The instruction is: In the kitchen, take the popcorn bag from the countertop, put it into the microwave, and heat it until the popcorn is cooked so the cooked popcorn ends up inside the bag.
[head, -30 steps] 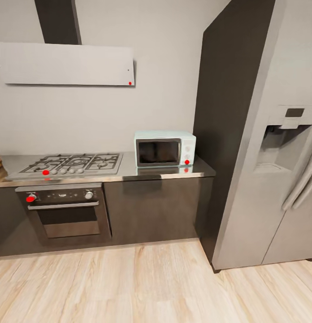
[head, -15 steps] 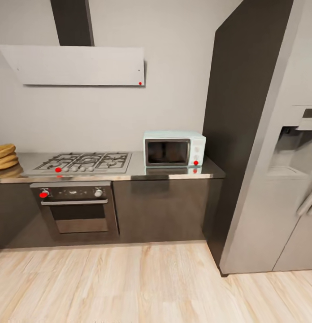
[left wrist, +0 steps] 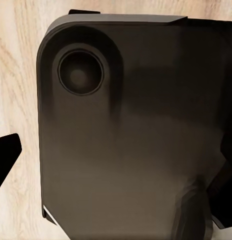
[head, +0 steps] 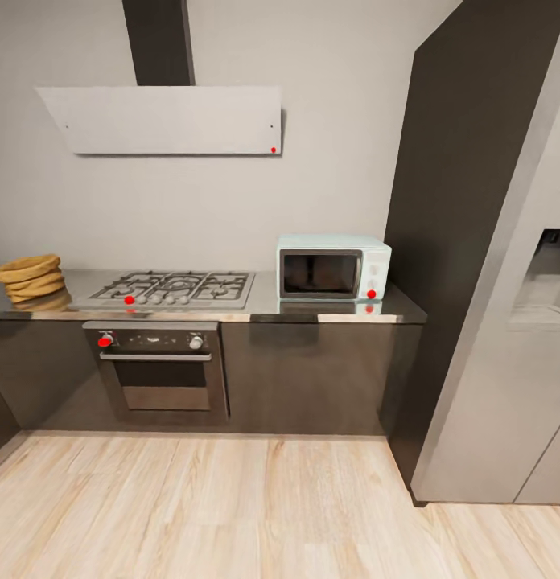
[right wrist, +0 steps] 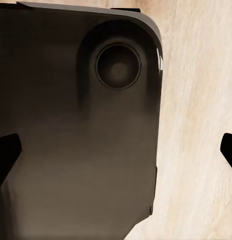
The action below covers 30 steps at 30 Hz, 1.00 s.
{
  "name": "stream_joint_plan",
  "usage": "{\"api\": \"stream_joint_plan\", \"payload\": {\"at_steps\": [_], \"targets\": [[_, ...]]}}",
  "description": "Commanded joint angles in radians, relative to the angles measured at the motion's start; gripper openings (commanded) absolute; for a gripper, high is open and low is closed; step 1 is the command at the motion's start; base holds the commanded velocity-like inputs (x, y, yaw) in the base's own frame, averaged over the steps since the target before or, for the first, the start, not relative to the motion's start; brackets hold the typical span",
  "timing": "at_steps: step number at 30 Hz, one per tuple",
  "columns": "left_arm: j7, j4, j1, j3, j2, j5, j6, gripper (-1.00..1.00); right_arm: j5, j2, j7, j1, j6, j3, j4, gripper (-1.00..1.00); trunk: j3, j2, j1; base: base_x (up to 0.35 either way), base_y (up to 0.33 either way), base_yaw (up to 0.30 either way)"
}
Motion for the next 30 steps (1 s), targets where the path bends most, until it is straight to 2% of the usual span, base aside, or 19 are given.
{"api": "stream_joint_plan", "payload": {"at_steps": [1,10,30], "targets": [[0.0,-0.002,0.0,0.0,0.0,0.007,-0.001,1.0,0.001,0.0,-0.001,0.0,-0.003,0.001,0.0,1.0,-0.001,0.0,0.0,0.0,0.0,0.005],[-0.001,-0.001,0.0,-0.001,0.0,0.007,-0.001,1.0,0.001,-0.001,-0.001,0.0,-0.003,0.001,0.0,1.0,-0.001,0.0,0.0,0.041,0.0,0.001],[-0.002,-0.002,0.0,0.0,0.0,0.007,-0.001,1.0,-0.001,0.003,-0.001,0.0,-0.003,0.001,0.0,1.0,-0.001,0.0,0.0,0.232,0.0,0.0]]}}
